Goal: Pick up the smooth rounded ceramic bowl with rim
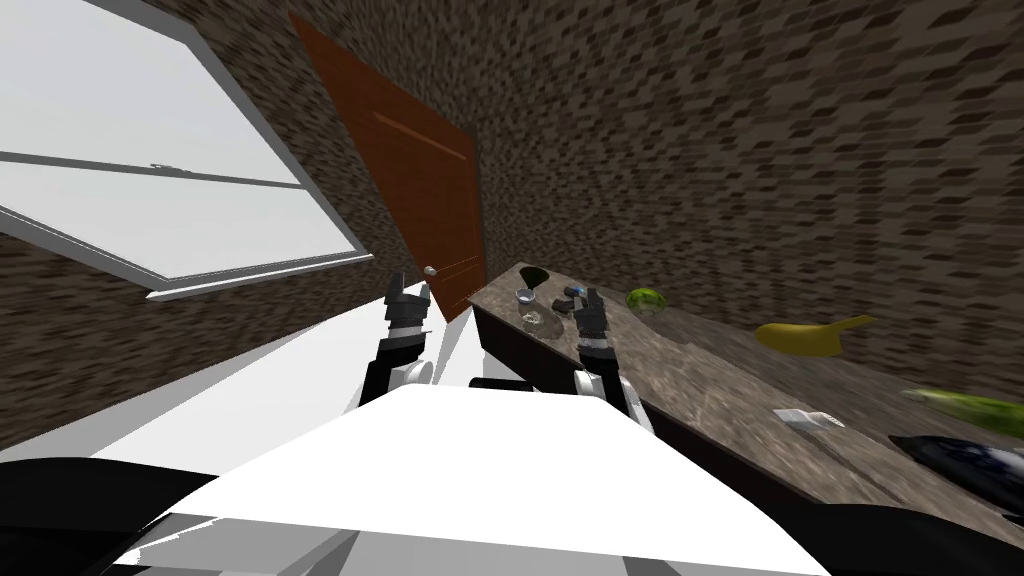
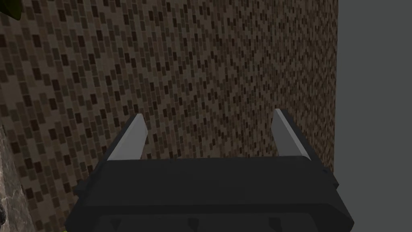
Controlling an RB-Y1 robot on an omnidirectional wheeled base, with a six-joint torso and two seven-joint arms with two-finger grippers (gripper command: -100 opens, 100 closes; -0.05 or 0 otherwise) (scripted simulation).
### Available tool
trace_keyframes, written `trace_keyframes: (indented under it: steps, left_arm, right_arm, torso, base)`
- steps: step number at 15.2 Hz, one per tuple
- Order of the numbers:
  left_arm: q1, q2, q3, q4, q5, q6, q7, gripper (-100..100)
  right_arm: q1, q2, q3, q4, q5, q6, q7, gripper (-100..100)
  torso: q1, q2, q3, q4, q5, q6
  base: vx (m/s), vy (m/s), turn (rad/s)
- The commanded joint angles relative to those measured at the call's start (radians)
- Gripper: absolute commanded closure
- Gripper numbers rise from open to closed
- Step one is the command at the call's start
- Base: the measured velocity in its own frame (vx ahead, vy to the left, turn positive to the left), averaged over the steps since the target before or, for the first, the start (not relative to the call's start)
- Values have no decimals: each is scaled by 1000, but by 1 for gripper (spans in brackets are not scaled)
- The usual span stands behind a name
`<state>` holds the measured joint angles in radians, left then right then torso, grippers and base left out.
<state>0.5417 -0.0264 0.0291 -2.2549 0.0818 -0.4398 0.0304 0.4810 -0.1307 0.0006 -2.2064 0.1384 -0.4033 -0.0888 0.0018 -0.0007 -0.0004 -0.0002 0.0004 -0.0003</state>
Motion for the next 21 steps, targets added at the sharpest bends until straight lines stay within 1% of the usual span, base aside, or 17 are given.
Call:
trace_keyframes:
  steps: [1,5,6,7,8,9,10,12,13,14,15,16,17,18,19,20,21]
  left_arm:
    - [0,0,0,0,0,0,0,0]
    - [0,0,0,0,0,0,0,0]
    - [0,0,0,0,0,0,0,0]
    - [0,0,0,0,0,0,0,0]
    - [0,0,0,0,0,0,0,0]
    - [0,0,0,0,0,0,0,0]
    - [0,0,0,0,0,0,0,0]
    - [0,0,0,0,0,0,0,0]
    - [0,0,0,0,0,0,0,0]
    - [0,0,0,0,0,0,0,0]
    - [0,0,0,0,0,0,0,0]
    - [0,0,0,0,0,0,0,0]
    - [0,0,0,0,0,0,0,0]
    - [0,0,0,0,0,0,0,0]
    - [0,0,0,0,0,0,0,0]
    - [0,0,0,0,0,0,0,0]
    - [0,0,0,0,0,0,0,0]
  right_arm:
    - [-7,-37,-1,12,8,-1,7,-100]
    - [-19,-124,2,52,34,-10,27,-100]
    - [-26,-152,4,75,50,-16,38,-100]
    - [-26,-170,4,75,50,-16,38,-100]
    - [-34,-195,6,99,66,-22,50,-100]
    - [-34,-218,6,99,66,-22,50,-100]
    - [-42,-241,9,126,84,-28,64,-100]
    - [-42,-267,9,126,84,-28,64,-100]
    - [-50,-303,12,154,103,-35,77,-100]
    - [-50,-317,12,154,103,-35,77,-100]
    - [-58,-343,16,183,123,-42,92,-100]
    - [-58,-367,16,183,123,-42,92,-100]
    - [-58,-368,16,183,123,-42,92,-100]
    - [-66,-406,20,214,144,-50,107,-100]
    - [-66,-420,20,214,144,-50,107,-100]
    - [-75,-450,24,245,165,-58,123,-100]
    - [-75,-472,24,245,165,-58,123,-100]
  torso:
    - [0,0,0,0,0,0]
    - [1,-1,0,0,0,0]
    - [1,-1,0,0,0,0]
    - [1,-1,0,0,0,0]
    - [1,-1,-1,0,0,0]
    - [2,-1,-1,0,0,0]
    - [2,-1,-1,0,0,0]
    - [2,-1,-1,0,0,0]
    - [1,-1,-1,0,0,0]
    - [1,-1,-1,0,0,0]
    - [1,-1,0,0,0,0]
    - [2,-1,-1,0,0,0]
    - [2,-1,-1,0,0,0]
    - [1,-1,-1,0,0,0]
    - [1,-2,-1,0,0,0]
    - [2,-2,-1,0,0,0]
    - [2,-2,-1,0,0,0]
  base:
    - [13,31,53]
    - [14,44,75]
    - [19,45,116]
    - [20,42,86]
    - [25,54,102]
    - [25,54,85]
    - [27,53,112]
    - [22,41,59]
    - [15,42,98]
    - [16,45,105]
    - [22,56,123]
    - [28,59,114]
    - [26,38,35]
    - [33,44,90]
    - [33,49,117]
    - [34,54,158]
    - [38,51,117]
